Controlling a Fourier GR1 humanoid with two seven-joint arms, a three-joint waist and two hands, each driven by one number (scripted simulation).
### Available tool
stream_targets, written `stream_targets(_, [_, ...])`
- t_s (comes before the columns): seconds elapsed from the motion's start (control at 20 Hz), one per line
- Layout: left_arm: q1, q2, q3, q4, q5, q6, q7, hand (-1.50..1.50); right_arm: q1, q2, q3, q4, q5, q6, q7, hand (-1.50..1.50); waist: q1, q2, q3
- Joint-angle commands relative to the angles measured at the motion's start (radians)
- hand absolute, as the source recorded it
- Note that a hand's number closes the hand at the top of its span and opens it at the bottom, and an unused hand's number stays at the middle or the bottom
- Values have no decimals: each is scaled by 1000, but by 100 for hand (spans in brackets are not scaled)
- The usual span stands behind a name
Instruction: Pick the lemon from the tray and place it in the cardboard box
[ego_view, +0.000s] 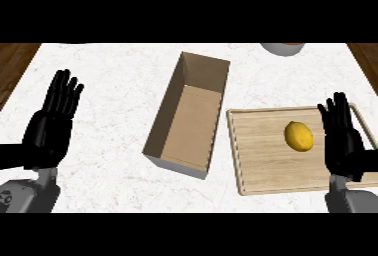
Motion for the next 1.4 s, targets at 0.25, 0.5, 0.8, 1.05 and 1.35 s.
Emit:
stream_targets(0.25, [134,185,-39,184,-207,8,30,0,285,-29,-246,-148,51,-122,-464,-150,-134,-27,14])
stream_targets(0.5, [122,144,-94,202,-220,0,58,0,402,189,-418,-68,-21,-264,-707,-150,-112,-15,14])
stream_targets(0.8, [70,122,-148,213,-265,-27,71,0,656,236,-297,-120,240,-310,-919,-150,-42,-7,6])
stream_targets(1.05, [39,113,-148,226,-286,-28,93,0,869,238,-108,-342,384,-455,-673,-150,-16,-4,3])
stream_targets(1.35, [-4,77,-159,274,-309,-38,80,0,1065,238,70,-629,628,-457,-349,-150,2,4,2])
